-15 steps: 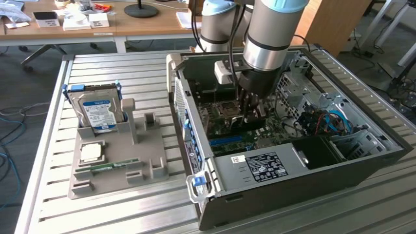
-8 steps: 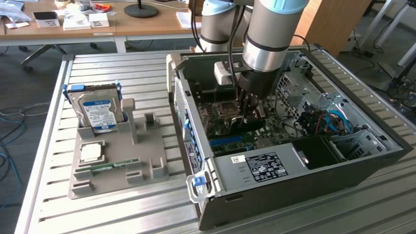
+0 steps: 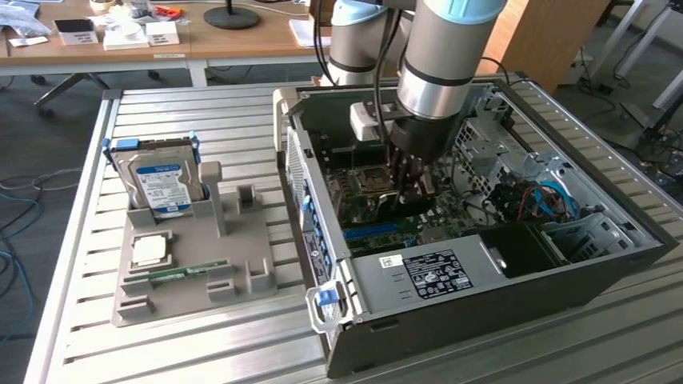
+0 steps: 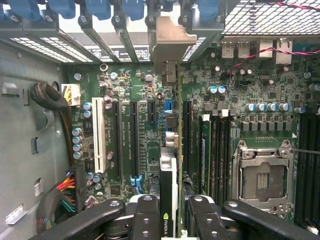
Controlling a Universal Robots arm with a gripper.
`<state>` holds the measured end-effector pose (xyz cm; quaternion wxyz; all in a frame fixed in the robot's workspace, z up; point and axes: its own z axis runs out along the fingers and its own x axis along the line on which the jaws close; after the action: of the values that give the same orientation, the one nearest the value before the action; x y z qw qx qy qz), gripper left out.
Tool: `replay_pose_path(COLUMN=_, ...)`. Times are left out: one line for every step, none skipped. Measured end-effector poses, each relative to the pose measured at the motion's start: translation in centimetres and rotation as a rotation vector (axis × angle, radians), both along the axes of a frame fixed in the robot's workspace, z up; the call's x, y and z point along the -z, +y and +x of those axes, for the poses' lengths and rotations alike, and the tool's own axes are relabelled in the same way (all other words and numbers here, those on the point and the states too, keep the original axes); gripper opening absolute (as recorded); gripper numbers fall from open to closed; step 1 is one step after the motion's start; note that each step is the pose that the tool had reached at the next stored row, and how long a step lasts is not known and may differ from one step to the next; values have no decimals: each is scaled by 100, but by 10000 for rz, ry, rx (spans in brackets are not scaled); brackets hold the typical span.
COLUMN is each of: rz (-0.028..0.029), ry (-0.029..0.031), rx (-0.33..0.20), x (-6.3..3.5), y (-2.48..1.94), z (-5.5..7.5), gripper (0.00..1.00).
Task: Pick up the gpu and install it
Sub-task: 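Insert the gpu into the slot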
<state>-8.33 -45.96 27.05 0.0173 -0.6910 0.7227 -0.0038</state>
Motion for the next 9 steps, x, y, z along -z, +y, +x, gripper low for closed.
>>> replay_pose_path(rz=1, ry=-1, rx=-1, x=1, y=0, z=-5, gripper=27)
replay_pose_path(rz=0, ry=0, rx=-1, x=2, y=-1, z=-14, gripper=27)
replay_pose_path(rz=1, ry=0, rx=-1, x=2, y=0, z=-22, gripper=27)
replay_pose_path(rz=0, ry=0, rx=-1, x=2, y=-2, z=-26, gripper=27)
replay_pose_path(rz=-2, ry=1, rx=-1, x=2, y=-8, z=-28, gripper=27)
replay_pose_path(rz=-2, ry=1, rx=-2, x=2, y=-16, z=-31, gripper=27)
replay_pose_path(rz=0, ry=0, rx=-1, x=3, y=-22, z=-34, gripper=27)
replay_pose_path(rz=1, ry=0, rx=0, x=4, y=-23, z=-39, gripper=27)
replay_pose_path(rz=2, ry=-1, rx=0, x=5, y=-23, z=-44, gripper=27)
